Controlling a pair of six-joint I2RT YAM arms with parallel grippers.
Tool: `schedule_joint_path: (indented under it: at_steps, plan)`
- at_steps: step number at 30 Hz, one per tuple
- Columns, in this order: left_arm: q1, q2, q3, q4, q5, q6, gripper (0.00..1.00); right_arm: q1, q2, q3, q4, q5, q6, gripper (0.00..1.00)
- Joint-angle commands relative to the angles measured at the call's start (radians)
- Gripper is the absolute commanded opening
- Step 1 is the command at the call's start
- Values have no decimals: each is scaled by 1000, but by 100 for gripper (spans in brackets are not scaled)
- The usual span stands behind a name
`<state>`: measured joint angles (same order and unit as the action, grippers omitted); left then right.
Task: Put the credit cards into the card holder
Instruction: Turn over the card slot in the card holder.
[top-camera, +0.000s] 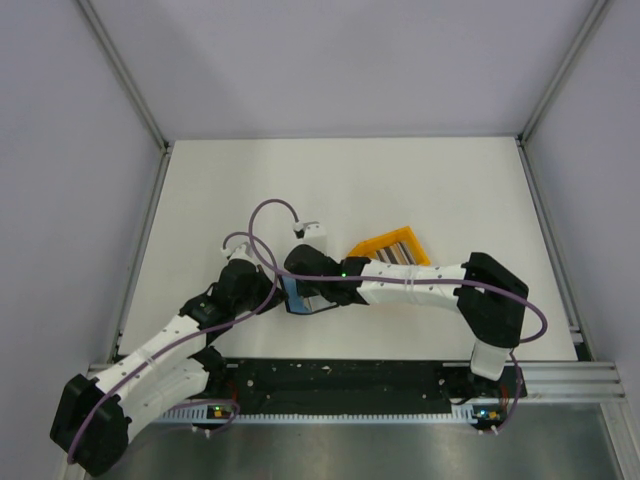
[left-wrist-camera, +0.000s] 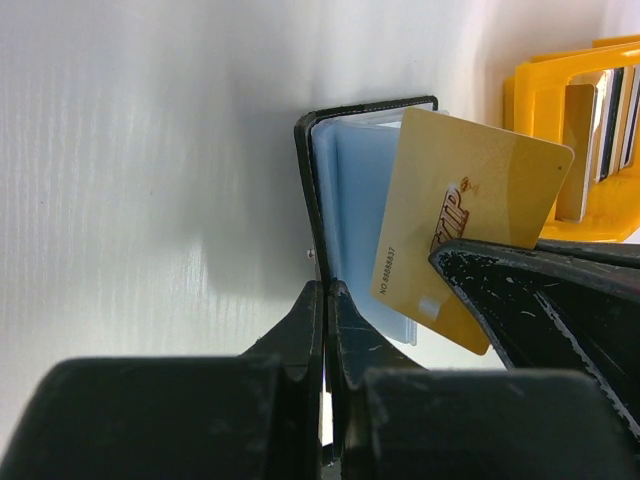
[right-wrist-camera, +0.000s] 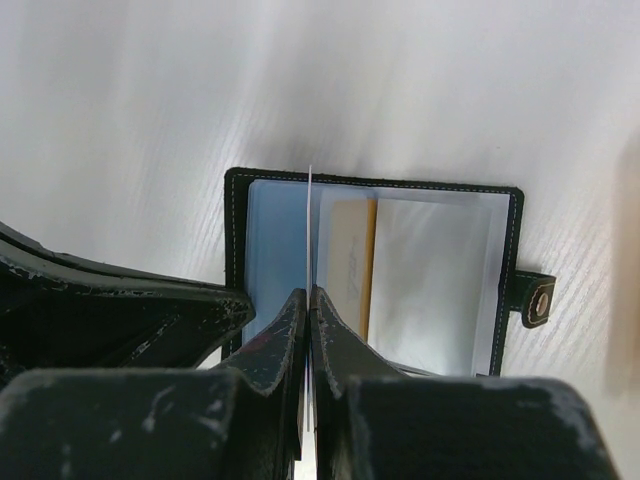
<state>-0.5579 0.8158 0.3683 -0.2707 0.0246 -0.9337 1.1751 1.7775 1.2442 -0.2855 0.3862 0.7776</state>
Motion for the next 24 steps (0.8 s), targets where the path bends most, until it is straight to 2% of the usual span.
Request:
schedule_joint_path:
  at_steps: [1, 9, 19, 24]
  plan:
    - [-2, 8, -8, -4, -52, 4, 0, -8, -46, 0, -6, 40, -15, 0]
    - [-2, 43, -25, -42, -84, 13, 0, -54, -108, -74, -21, 60, 5, 0]
    - [-2, 74, -20, -36, -92, 47, 0, -87, -167, -92, -7, -29, -12, 0]
    - [-2, 117, -15, -38, -98, 58, 0, -112, -167, -158, -6, -66, 46, 0]
